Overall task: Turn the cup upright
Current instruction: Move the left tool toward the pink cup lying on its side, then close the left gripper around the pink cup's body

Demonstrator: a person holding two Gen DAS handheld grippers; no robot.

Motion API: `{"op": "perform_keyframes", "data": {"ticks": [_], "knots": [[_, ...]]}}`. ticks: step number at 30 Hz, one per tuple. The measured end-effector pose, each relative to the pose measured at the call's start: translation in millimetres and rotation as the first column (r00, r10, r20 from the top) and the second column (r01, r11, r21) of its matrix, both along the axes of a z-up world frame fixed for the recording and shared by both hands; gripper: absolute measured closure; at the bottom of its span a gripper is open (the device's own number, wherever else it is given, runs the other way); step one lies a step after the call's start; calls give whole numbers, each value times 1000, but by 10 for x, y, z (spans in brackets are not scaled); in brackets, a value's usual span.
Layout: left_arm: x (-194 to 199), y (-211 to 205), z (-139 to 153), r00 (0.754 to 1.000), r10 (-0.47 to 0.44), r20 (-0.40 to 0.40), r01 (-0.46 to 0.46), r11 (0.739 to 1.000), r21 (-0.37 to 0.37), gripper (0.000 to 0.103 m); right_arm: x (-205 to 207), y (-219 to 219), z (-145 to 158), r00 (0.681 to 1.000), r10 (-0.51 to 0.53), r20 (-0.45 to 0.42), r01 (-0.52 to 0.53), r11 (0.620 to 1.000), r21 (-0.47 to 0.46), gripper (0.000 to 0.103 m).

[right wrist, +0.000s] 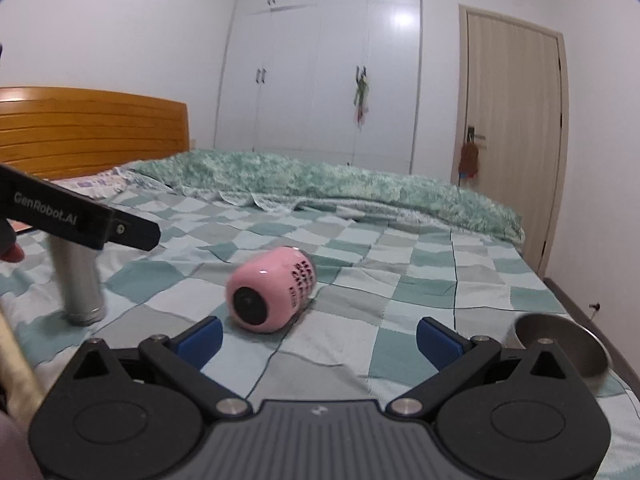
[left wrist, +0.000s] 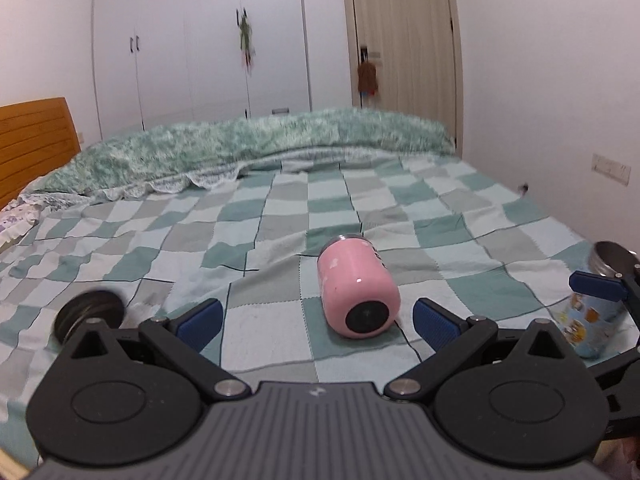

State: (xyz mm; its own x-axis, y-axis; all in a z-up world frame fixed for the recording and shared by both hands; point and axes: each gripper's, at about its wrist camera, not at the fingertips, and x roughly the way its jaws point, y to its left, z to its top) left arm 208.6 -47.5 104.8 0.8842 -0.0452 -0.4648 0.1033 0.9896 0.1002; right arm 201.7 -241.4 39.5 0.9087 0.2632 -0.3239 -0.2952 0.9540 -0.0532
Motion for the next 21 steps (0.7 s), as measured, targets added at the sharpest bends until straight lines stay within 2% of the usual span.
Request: {"op": "perform_keyframes", "data": {"ticks": [9, 11, 15, 21], "knots": [[1045, -287, -85, 982, 60, -180, -53, 998, 43, 0, 913, 8, -70, 986, -77, -147, 77, 997, -8, 0], [1245, -329, -139, 974, 73, -213, -64, 997, 49, 0, 1078, 52, -94, 983, -82, -162, 76, 996, -40, 0], [1602, -368, -301, 954, 91, -287, -87, 996, 24, 0, 1381, 76, -191, 968, -140, -209, 116, 985, -125, 0], [2014, -379, -569, 916, 81, -392, -103, 994, -37, 0, 1604, -12, -345, 944, -158, -290, 128, 984, -121, 0]]}}
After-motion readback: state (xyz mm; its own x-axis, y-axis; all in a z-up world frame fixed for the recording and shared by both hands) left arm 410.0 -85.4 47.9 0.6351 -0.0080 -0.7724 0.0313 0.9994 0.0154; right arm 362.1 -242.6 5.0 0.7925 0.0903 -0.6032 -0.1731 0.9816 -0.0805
